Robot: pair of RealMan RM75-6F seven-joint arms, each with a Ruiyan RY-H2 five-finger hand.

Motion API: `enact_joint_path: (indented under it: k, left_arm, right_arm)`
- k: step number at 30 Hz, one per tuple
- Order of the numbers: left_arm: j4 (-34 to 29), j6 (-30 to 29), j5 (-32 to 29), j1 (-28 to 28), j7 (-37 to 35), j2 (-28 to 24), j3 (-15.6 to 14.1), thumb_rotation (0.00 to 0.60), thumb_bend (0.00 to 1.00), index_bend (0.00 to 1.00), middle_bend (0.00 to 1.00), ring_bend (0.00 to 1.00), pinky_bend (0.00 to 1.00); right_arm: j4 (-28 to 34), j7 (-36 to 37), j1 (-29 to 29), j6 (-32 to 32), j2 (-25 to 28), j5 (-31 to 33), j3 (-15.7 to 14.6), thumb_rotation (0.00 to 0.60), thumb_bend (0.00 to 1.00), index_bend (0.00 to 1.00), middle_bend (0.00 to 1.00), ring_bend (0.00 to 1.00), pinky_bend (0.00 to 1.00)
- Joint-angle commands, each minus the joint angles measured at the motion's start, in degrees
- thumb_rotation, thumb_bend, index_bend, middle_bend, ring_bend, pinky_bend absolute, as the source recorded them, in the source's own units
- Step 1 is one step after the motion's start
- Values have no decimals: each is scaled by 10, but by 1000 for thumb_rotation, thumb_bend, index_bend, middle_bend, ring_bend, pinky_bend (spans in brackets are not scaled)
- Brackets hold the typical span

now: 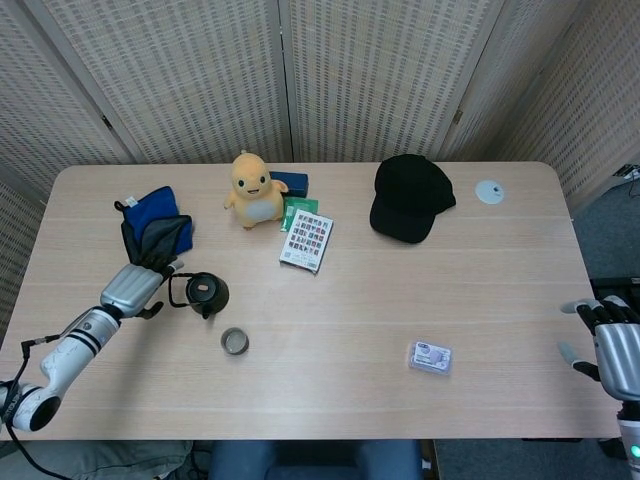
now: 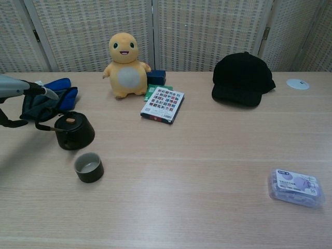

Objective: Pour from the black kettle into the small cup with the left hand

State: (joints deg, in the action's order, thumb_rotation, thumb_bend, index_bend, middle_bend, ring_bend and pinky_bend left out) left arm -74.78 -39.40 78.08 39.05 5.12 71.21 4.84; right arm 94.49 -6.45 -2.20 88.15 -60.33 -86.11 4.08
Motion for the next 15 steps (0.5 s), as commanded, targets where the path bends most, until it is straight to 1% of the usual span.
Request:
enact_joint_path:
  k: [1,5,8,12,15]
  left_arm:
    - [6,19,-23,13,25,5,-2,600,435,71,48,0,0]
    - [18,35,-68,21,52,13,2,600,438,72,48,0,0]
    - [18,46,-96,27,74,13,-1,600,439,84,48,0,0]
    - [6,51,-122,31,90,8,-7,600,438,119,49,0,0]
    - [-7,54,-131,34,96,0,-12,600,438,162,67,0,0]
  right_arm:
    - [-2,2,2,2,-1,1,-1,600,170,381,384,315,384]
    - [-6,5,5,4,-2,2,-1,600,170,381,384,314,384]
    - [-8,8,7,6,-2,2,-2,600,170,381,384,315,384]
    - [-10,9,8,5,-3,3,-2,600,170,381,384,315,384]
    - [-12,11,7,4,-4,2,-2,600,170,381,384,315,384]
